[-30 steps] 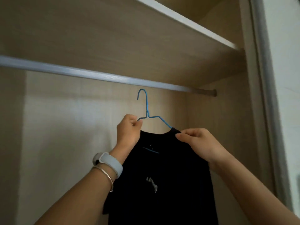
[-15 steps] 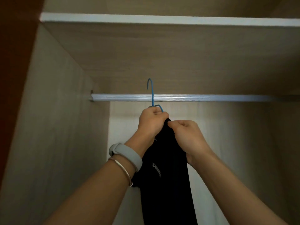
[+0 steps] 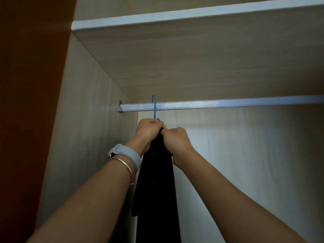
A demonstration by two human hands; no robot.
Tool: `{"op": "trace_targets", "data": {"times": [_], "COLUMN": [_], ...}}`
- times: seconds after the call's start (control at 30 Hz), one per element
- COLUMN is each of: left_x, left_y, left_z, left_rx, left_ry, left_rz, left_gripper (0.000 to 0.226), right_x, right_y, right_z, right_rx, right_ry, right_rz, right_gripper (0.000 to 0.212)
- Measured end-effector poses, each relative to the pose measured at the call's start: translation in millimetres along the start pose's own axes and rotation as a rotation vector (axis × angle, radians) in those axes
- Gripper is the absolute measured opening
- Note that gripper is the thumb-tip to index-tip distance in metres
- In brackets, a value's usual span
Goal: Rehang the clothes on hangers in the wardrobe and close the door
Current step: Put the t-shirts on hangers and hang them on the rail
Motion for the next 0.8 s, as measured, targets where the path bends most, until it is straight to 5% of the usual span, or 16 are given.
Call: {"op": "trace_targets", "data": {"times": [0.57,0.8], "left_x": [-19,-8], "left_y": [-70,-80], "left_z": [-12,-36], "left_rx": [0.123,0.079], "left_ry": [-0.09,-0.182], "left_rz": [0.141,0.49], "left_gripper": [0.017,0.029], "right_x": [6,5], "right_y": [63,64], "right_z": [-36,-53], "right_rx": [-0.283,-0.298], "right_ry": [0.087,0.08], "right_rz": [0.237,0.276], "right_gripper": [0.023,0.015]}}
Point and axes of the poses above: each hand's wrist, its own z-axis towards the middle knuckle, its own y-axis out of the palm, x = y × z, the point moved 3 cm from there along z, towards the middle knuckle, and after that the axes turned 9 degrees about -y, right-handed, at the moved point
